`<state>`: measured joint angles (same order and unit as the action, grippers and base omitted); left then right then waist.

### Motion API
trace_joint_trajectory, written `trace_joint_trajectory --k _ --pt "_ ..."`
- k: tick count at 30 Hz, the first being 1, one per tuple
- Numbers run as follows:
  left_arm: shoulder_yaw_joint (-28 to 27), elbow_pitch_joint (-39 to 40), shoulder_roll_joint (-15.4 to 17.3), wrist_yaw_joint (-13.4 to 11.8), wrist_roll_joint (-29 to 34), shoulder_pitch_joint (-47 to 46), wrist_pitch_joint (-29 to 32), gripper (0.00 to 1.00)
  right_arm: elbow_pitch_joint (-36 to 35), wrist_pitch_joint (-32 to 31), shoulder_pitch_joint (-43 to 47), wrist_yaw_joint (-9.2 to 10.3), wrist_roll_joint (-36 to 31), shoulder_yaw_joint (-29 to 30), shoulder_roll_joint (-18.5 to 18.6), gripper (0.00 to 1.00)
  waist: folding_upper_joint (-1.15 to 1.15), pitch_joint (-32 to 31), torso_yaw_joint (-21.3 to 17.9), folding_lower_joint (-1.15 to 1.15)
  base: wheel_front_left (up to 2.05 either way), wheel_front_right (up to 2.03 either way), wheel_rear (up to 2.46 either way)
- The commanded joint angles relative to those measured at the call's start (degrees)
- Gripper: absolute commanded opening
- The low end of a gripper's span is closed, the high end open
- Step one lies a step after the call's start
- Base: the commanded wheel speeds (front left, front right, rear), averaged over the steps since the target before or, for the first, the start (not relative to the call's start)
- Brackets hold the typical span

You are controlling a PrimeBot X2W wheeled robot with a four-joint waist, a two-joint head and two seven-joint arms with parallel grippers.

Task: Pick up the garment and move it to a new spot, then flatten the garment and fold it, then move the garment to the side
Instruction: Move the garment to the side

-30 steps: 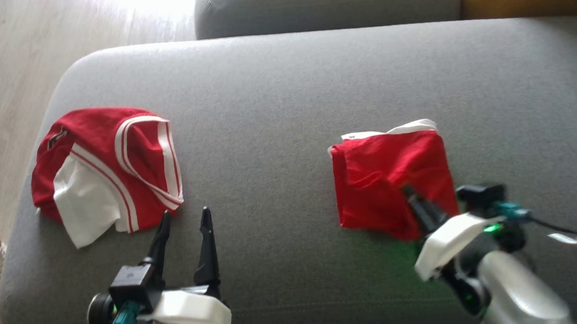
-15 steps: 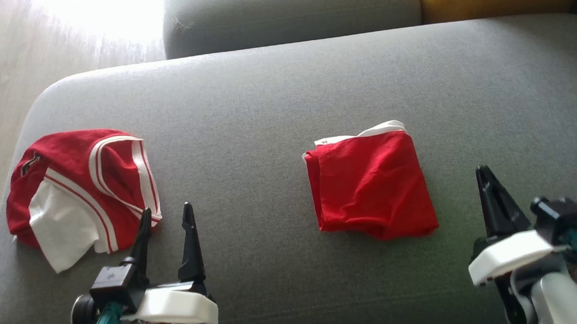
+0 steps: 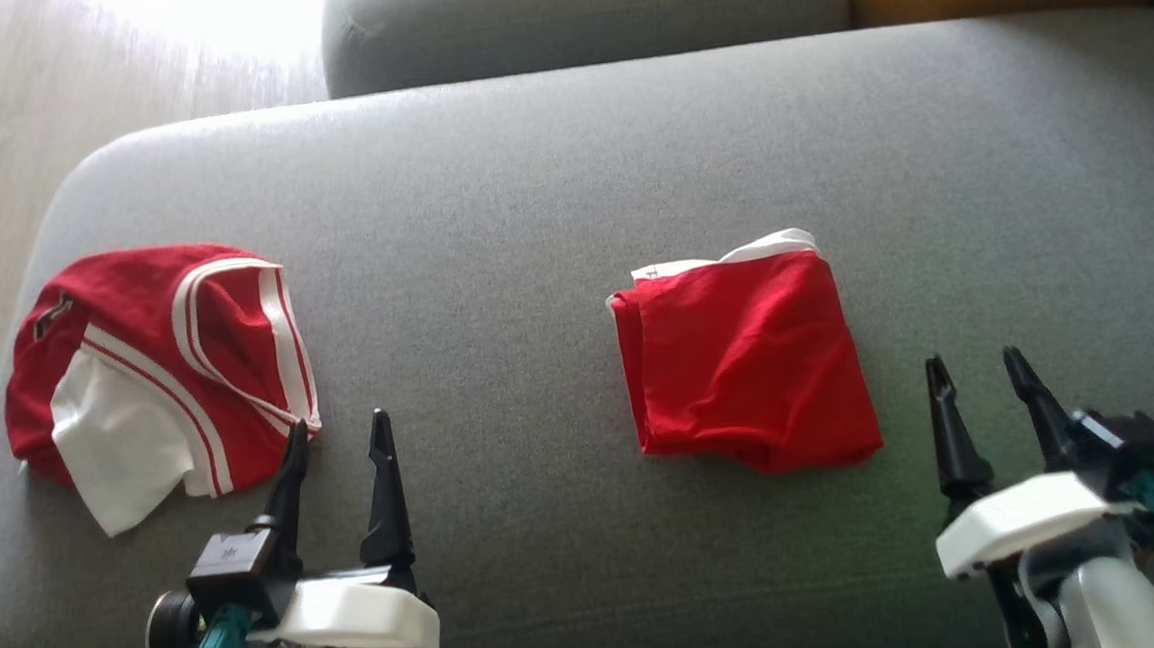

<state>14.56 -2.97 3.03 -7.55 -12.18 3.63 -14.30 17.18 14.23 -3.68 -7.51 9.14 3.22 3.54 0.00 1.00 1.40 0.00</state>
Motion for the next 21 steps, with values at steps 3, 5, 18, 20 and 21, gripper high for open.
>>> trace_joint_trajectory --k 3,5,18,20,21 --pt "-1.1 1.9 -0.1 0.3 0.7 -3.1 -0.7 1.0 -1.2 0.3 -5.7 0.02 2.0 -2.8 -0.4 1.0 0.0 2.3 0.6 0.0 0.0 0.0 0.0" --pt "-0.7 1.8 -0.1 0.5 0.8 -3.9 -0.7 1.0 0.4 -1.2 -7.7 0.02 7.1 -3.5 -0.5 1.0 0.0 3.8 1.1 0.0 0.0 0.0 0.0" --pt "1.3 0.8 -0.1 0.8 0.5 -8.8 -0.7 1.0 20.0 -5.5 -21.2 0.02 14.7 -4.9 -0.7 1.0 0.0 10.5 5.4 0.0 0.0 0.0 0.0" --pt "1.4 0.8 -0.1 0.8 0.5 -9.1 -0.7 1.0 21.5 -5.1 -22.1 0.02 14.4 -4.5 -0.7 1.0 0.0 10.8 5.6 0.0 0.0 0.0 0.0" --pt "1.5 0.8 -0.1 0.8 0.5 -9.3 -0.7 1.0 22.8 -4.8 -22.9 0.02 13.9 -4.1 -0.7 1.0 0.0 11.1 5.8 0.0 0.0 0.0 0.0"
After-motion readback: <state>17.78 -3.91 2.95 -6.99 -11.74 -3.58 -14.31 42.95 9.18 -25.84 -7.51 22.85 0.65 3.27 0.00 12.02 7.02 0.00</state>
